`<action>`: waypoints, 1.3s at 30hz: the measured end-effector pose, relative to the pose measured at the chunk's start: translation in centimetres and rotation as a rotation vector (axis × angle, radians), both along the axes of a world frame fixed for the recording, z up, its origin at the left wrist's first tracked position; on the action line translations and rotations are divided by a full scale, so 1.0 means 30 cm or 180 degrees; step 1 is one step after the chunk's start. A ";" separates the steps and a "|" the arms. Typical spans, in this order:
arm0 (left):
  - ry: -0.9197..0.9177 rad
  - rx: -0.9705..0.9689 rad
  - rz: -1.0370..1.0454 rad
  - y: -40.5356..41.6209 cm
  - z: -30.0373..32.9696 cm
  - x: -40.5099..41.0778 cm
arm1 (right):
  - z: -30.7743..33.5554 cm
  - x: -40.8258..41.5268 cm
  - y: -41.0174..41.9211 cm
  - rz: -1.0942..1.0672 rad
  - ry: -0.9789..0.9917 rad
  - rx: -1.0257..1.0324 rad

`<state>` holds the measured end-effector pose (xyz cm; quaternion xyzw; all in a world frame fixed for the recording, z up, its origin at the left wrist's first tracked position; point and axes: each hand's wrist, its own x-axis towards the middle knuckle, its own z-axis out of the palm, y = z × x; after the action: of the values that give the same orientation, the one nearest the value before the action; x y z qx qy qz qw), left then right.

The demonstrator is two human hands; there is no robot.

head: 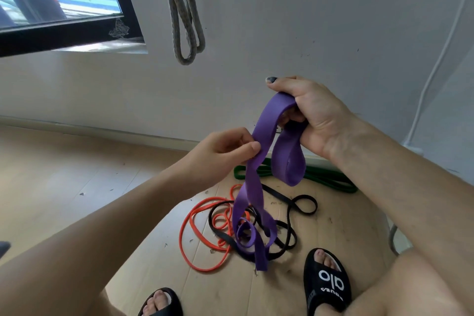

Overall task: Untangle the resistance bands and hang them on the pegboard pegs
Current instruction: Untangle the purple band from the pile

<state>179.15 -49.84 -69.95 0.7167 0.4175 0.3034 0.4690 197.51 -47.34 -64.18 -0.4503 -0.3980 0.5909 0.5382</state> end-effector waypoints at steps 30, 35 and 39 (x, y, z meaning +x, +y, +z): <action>0.0961 0.0959 0.0252 0.028 0.019 -0.034 | -0.057 0.154 0.070 -0.0178 -0.2645 0.1031; 0.0371 0.0118 -0.0008 -0.009 0.020 -0.017 | -0.118 0.152 0.088 0.0460 -0.3452 0.0736; 0.0223 -0.0265 -0.0077 -0.017 0.027 -0.004 | -0.153 0.111 0.099 0.0945 -0.2971 0.0534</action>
<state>179.03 -50.35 -69.15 0.7118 0.4371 0.2548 0.4872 200.83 -44.36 -68.78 -0.5604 -0.7026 0.3624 0.2470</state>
